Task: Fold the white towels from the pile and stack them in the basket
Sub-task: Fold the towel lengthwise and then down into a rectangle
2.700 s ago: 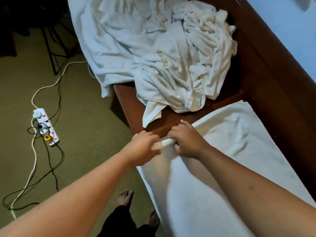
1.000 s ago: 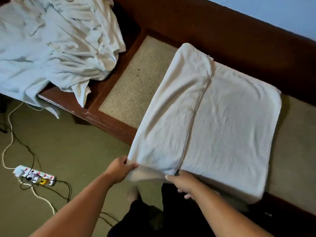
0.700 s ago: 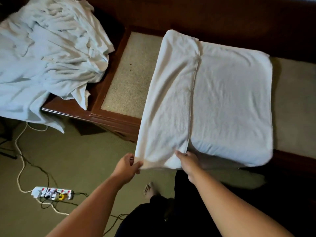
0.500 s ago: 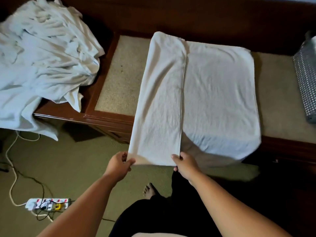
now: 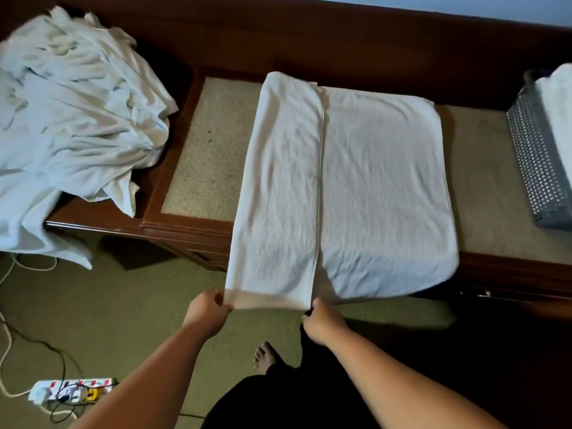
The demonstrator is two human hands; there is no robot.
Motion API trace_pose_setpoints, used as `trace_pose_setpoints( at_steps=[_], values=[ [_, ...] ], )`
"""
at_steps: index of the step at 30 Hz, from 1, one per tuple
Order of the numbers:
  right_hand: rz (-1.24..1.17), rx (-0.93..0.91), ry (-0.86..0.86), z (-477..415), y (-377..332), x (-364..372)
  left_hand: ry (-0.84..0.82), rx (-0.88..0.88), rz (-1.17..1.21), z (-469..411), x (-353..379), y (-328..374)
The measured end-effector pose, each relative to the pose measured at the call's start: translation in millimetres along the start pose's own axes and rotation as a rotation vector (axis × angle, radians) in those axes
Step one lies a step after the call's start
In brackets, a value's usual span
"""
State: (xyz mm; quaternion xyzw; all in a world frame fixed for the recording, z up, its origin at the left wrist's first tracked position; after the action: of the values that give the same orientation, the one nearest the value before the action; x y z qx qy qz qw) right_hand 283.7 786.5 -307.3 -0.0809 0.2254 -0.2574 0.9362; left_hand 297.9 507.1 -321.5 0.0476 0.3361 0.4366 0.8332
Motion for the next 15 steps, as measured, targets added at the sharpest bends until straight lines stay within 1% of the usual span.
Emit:
trace_pose_setpoints(
  at_steps=[1,2,3,4,6,8,9,11,15],
  values=[
    [0.069,0.002,-0.03,1.2,-4.2,0.0,0.006,-0.032,-0.044,-0.7,-3.4,0.7],
    [0.124,-0.025,-0.014,4.3,-10.8,-2.8,0.027,-0.057,-0.092,-0.6,-7.2,2.4],
    [0.166,-0.097,0.059,8.2,-22.1,-9.5,0.077,-0.051,-0.137,1.1,-13.1,9.6],
    [0.197,-0.214,0.169,10.8,-38.0,-20.1,0.152,-0.005,-0.172,1.7,-21.7,24.1],
    [0.266,-0.486,0.367,15.5,-72.0,-38.1,0.309,0.18,-0.198,7.5,-39.4,65.9],
    [0.357,-0.653,0.478,9.7,-98.7,-51.0,0.371,0.388,-0.249,9.5,-46.7,106.3],
    [0.392,-0.691,0.505,-0.6,-110.5,-60.5,0.363,0.454,-0.304,2.5,-47.3,122.6],
    [0.46,-0.712,0.493,-21.0,-127.0,-74.5,0.315,0.505,-0.428,-11.2,-44.5,141.5],
    [0.579,-0.714,0.411,-56.6,-146.0,-100.4,0.199,0.457,-0.557,-39.8,-46.6,159.6]
  ],
)
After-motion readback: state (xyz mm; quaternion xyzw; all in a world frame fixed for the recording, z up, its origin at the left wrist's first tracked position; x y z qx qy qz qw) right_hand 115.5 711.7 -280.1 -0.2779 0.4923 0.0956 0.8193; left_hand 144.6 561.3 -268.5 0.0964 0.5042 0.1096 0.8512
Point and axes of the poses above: each hand's wrist, its own z-axis away from the middle knuckle, its own x-axis out of the palm, y = z × x, the point moved 7 cm from there along -z, towards the middle knuckle, and after that the axes turned 8 degrees about -y, right-handed, at the moved point
